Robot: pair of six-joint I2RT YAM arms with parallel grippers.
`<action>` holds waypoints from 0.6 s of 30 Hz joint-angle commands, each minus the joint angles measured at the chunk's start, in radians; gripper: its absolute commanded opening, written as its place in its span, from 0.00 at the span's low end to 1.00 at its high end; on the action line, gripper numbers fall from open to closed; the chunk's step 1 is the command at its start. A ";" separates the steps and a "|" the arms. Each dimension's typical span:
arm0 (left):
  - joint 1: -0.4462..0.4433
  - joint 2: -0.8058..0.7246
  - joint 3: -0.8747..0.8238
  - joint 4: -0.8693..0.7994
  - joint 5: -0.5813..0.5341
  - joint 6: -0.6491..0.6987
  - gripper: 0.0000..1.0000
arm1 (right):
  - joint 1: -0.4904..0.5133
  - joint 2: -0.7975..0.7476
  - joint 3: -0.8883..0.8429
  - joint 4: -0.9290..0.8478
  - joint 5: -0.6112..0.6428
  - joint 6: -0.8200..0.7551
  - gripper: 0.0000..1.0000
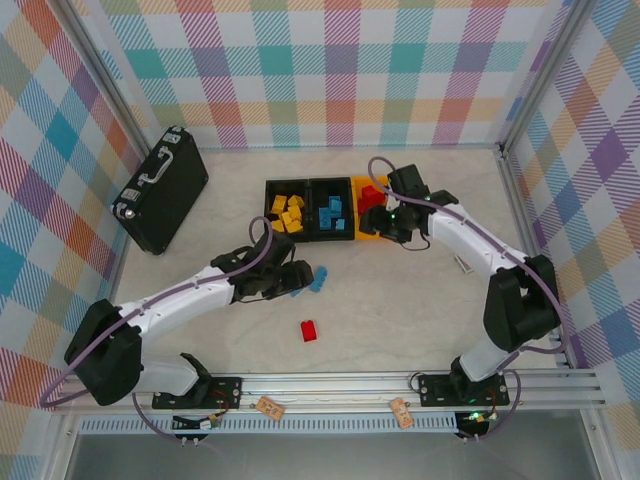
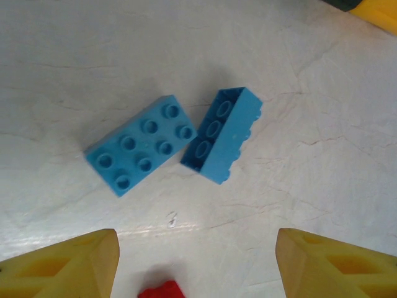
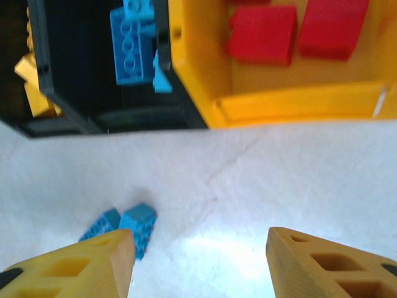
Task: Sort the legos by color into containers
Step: Pick up the lego from the bottom-center of the table.
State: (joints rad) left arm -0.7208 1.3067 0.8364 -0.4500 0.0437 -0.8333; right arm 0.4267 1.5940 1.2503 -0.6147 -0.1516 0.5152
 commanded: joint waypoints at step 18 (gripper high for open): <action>0.086 -0.216 -0.210 -0.166 0.042 -0.033 0.68 | 0.364 -0.135 -0.182 -0.004 -0.061 0.008 0.62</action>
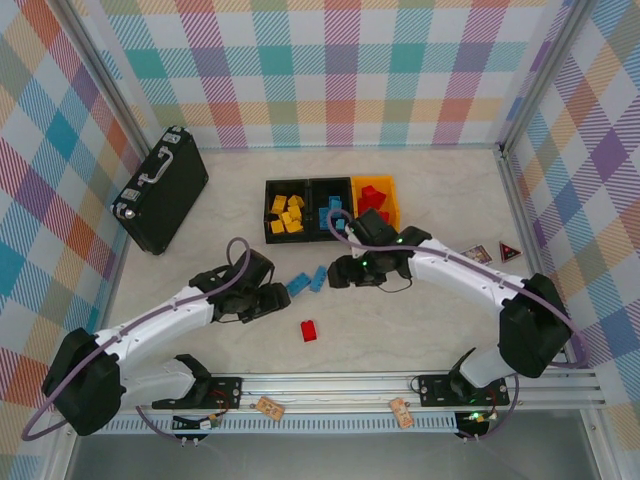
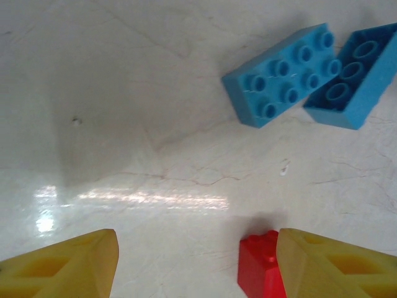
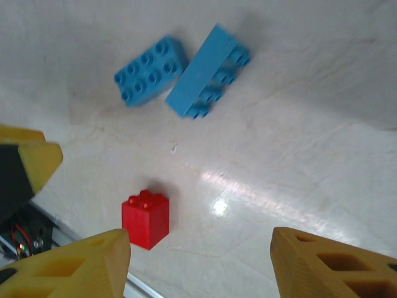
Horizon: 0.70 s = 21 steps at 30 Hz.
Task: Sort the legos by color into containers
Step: Pick up the lego from the bottom-center of the table.
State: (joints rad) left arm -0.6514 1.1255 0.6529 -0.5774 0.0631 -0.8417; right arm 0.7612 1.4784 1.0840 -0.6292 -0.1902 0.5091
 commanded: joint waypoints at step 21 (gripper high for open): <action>0.114 -0.220 -0.183 -0.099 0.056 -0.115 0.68 | 0.279 0.273 0.086 0.036 -0.035 0.033 0.64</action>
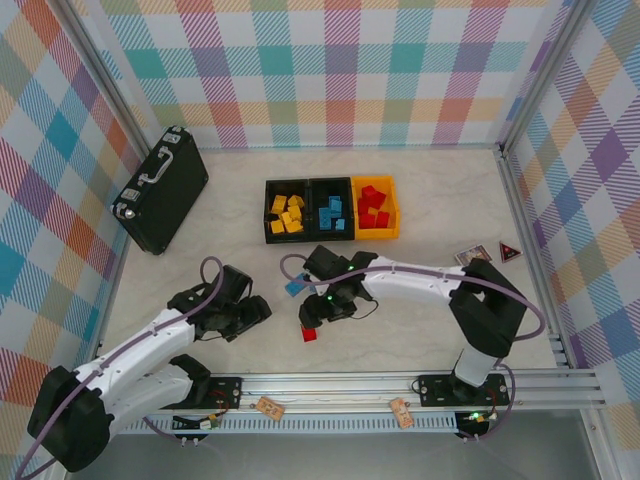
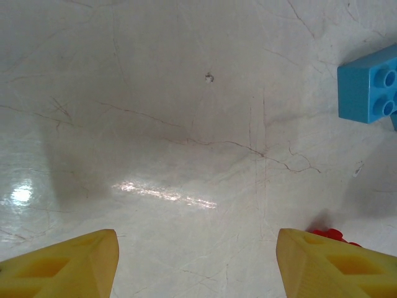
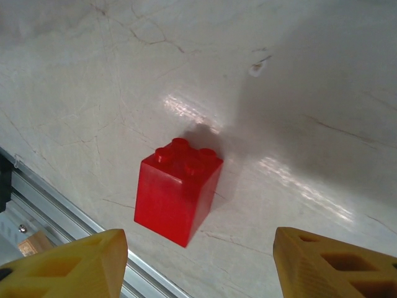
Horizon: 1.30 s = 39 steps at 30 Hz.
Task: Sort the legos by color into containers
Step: Pick up the lego from the bottom-center of the table.
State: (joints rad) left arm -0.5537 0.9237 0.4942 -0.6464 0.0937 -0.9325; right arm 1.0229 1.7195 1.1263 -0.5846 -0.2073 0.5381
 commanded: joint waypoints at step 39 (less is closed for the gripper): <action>-0.055 0.082 0.043 0.157 0.107 0.026 0.68 | -0.142 -0.099 0.038 -0.138 0.171 -0.028 0.25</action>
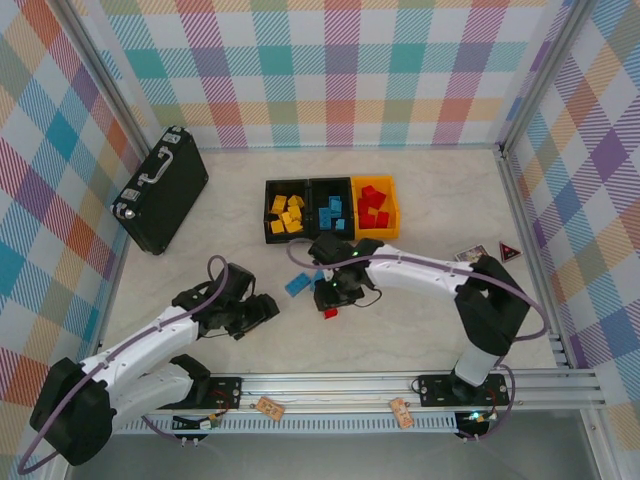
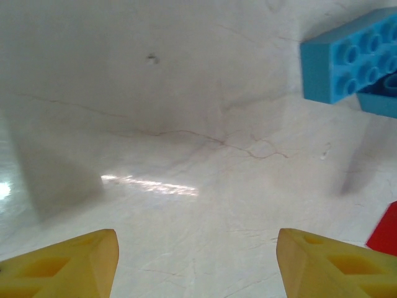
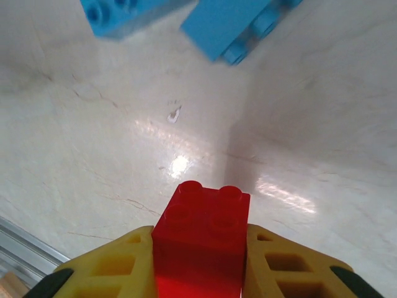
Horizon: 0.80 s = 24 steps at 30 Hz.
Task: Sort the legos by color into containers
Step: Pick up the lego from the bottom-center of the table, then place the lego in the container.
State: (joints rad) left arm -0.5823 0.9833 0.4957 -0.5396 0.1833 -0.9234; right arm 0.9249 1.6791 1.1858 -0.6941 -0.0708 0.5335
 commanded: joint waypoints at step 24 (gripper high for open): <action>-0.188 0.445 0.377 0.298 0.020 0.070 0.66 | -0.545 0.216 0.435 -0.030 0.123 -0.132 0.25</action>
State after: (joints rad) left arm -0.7578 1.4166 0.8410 -0.2646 0.1944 -0.8700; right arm 0.3931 1.8381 1.5551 -0.7055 0.0368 0.4202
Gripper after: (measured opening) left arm 0.665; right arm 0.303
